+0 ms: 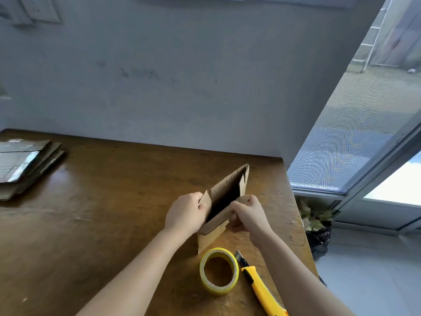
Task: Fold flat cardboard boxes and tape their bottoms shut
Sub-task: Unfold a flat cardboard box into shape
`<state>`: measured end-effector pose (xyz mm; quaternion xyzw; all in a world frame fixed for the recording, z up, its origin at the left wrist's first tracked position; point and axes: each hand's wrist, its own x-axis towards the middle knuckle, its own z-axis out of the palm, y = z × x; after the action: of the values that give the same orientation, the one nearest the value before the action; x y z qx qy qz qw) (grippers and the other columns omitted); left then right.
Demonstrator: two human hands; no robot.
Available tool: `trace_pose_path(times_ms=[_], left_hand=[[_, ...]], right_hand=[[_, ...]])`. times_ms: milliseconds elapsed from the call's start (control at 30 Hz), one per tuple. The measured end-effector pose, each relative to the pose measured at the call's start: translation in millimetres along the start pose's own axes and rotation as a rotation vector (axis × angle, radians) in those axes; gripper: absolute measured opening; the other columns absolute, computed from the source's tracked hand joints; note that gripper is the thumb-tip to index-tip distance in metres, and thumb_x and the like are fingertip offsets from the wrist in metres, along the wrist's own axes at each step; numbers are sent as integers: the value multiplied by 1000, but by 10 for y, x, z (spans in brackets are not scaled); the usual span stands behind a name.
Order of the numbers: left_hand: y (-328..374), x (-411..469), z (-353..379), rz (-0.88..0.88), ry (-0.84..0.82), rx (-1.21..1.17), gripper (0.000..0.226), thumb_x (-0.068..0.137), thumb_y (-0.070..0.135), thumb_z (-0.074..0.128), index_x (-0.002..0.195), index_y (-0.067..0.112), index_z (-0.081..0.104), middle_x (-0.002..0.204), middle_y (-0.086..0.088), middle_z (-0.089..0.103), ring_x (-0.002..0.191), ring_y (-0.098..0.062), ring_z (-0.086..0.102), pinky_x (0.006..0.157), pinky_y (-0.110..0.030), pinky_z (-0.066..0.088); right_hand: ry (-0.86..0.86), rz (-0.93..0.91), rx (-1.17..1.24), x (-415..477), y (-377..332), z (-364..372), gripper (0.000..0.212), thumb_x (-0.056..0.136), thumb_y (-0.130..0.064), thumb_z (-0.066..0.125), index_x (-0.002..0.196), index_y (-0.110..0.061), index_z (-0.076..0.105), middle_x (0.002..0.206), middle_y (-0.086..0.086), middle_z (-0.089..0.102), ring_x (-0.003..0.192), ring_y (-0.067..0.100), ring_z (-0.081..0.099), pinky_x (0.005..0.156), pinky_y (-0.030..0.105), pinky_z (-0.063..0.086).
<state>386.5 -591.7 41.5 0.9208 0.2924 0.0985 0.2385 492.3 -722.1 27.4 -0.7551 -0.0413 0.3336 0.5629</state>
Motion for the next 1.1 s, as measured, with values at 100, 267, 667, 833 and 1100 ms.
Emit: trace_pose_path(times_ms=[100,267,667,833,1100], left_hand=[[-22,51,14,-33,59,-27,31,95,19,46,65,20,43,58,6,46,50,-10,44,42,-20,22],[-65,114,8,-29,35,-72,33,93,15,46,61,20,38,56,4,43,49,-11,40,42,-21,22],[-165,266,37,-101,137,-152,45,91,39,59,128,14,55,108,0,60,88,-12,59,66,-15,47],[-146,238,-12,22,-44,-128,47,84,68,44,98,25,57,93,11,59,81,-8,57,58,-15,41],[-318,218,-98,177,-175,38,49,83,56,60,124,29,61,118,14,59,112,-8,55,90,-23,46]], right_hand=[[109,-42,-212,61,-27,-50,67,74,-32,70,130,-15,36,113,9,57,87,20,65,56,28,53],[207,-245,-409,209,-152,-136,83,82,-18,69,150,-23,22,149,5,36,132,25,41,99,35,42],[-28,-600,-1083,285,-141,-148,47,94,-33,49,139,-22,47,139,1,38,128,22,31,102,31,37],[-120,-538,-1076,304,-196,-186,81,82,-75,41,142,-21,45,141,-3,36,129,19,29,106,39,34],[-111,-655,-1032,329,-268,-279,32,89,-45,60,115,-29,69,113,-10,63,109,13,53,86,26,47]])
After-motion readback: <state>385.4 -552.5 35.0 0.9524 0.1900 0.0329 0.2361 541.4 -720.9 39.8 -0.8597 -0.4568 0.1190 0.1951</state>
